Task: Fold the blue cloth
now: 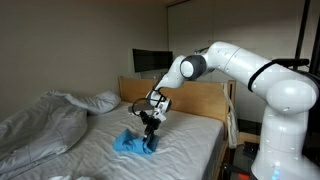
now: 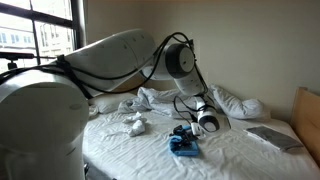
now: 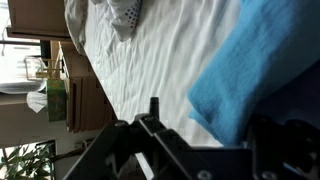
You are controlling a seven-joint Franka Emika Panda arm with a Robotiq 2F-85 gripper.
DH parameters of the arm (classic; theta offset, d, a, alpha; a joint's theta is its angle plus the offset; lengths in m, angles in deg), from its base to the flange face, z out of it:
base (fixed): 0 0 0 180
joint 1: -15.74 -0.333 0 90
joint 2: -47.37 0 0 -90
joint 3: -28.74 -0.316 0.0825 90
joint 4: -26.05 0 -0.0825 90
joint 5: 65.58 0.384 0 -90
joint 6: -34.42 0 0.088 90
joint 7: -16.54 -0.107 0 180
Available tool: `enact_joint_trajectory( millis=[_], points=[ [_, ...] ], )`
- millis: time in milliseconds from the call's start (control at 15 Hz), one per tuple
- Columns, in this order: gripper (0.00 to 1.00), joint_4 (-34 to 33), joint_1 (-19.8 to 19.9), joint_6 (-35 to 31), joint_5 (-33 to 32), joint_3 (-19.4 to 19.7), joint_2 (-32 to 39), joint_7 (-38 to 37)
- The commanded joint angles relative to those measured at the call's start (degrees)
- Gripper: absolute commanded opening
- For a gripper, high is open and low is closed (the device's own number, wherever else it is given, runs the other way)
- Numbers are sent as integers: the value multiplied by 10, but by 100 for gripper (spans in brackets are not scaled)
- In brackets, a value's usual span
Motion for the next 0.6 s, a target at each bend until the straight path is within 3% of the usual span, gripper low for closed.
enact_joint_trajectory(
  millis=[0,400,533],
  points=[
    [41,-1,-6,-29,-17,7,-6,22],
    [2,4,3,-49,-45,6,-10,80],
    [0,7,6,-52,-51,10,-13,93]
  ],
)
